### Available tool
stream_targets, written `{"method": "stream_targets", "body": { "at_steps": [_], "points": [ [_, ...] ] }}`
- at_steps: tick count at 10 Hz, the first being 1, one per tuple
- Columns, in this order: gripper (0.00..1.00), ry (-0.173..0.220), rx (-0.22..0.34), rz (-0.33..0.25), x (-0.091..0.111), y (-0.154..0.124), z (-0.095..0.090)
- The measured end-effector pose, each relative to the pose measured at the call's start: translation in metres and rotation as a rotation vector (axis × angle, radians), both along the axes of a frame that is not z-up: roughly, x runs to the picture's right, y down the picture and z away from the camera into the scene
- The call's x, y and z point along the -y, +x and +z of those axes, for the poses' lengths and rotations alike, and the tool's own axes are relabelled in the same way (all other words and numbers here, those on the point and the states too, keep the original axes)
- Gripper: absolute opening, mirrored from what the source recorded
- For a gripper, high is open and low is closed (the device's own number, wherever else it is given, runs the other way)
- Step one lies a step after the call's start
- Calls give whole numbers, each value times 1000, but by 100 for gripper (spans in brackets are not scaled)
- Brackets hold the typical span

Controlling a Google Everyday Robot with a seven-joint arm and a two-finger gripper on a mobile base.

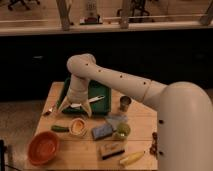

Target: Place apple in paper cup

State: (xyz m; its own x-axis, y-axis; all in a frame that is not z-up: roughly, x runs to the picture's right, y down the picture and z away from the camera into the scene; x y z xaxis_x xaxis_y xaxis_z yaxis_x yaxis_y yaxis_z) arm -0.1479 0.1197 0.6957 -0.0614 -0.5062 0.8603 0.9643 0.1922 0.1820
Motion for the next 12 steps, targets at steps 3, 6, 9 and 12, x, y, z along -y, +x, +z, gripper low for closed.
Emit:
{"method": "stream_targets", "body": {
  "at_steps": [3, 6, 9, 12],
  "points": [
    [80, -1, 4, -7, 1, 0, 0],
    [80, -5, 5, -13, 3, 0, 2],
    [80, -8, 1, -12, 5, 2, 4],
    [80, -2, -21, -9, 6, 8, 6]
  ]
}}
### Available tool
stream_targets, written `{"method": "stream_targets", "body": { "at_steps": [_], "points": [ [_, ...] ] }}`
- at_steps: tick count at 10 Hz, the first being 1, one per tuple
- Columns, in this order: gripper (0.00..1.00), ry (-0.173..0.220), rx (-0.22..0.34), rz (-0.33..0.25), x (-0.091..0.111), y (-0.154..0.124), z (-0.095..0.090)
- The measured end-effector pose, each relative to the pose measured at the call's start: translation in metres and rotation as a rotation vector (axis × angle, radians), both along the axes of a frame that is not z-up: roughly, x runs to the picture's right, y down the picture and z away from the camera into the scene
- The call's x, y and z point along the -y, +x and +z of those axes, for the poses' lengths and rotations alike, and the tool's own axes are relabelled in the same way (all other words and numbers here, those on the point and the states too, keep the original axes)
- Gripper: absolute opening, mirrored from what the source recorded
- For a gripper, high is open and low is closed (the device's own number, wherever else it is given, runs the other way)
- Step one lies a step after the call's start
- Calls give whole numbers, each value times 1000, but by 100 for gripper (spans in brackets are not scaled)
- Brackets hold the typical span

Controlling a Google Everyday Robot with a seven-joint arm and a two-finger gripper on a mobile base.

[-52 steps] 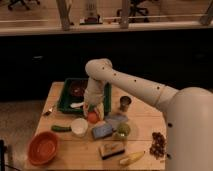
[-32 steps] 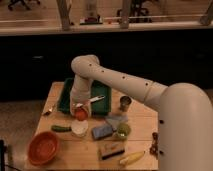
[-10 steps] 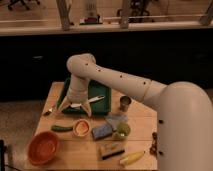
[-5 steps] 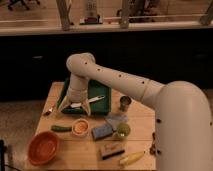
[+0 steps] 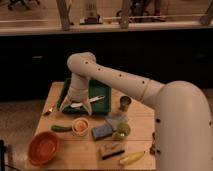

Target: Place apple in paper cup

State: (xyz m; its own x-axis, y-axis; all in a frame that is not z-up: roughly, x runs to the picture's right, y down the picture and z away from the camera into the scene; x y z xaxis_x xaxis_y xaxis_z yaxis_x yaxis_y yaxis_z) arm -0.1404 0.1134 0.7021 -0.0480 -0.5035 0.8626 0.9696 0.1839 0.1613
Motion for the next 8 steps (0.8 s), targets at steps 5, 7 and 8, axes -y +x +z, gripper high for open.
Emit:
{"method": "stream_targets", "body": {
  "at_steps": [5, 7, 8],
  "points": [
    [80, 18, -19, 22, 4, 7, 3],
    [80, 18, -17, 21, 4, 5, 3],
    [80, 18, -19, 22, 4, 6, 3]
  ]
}}
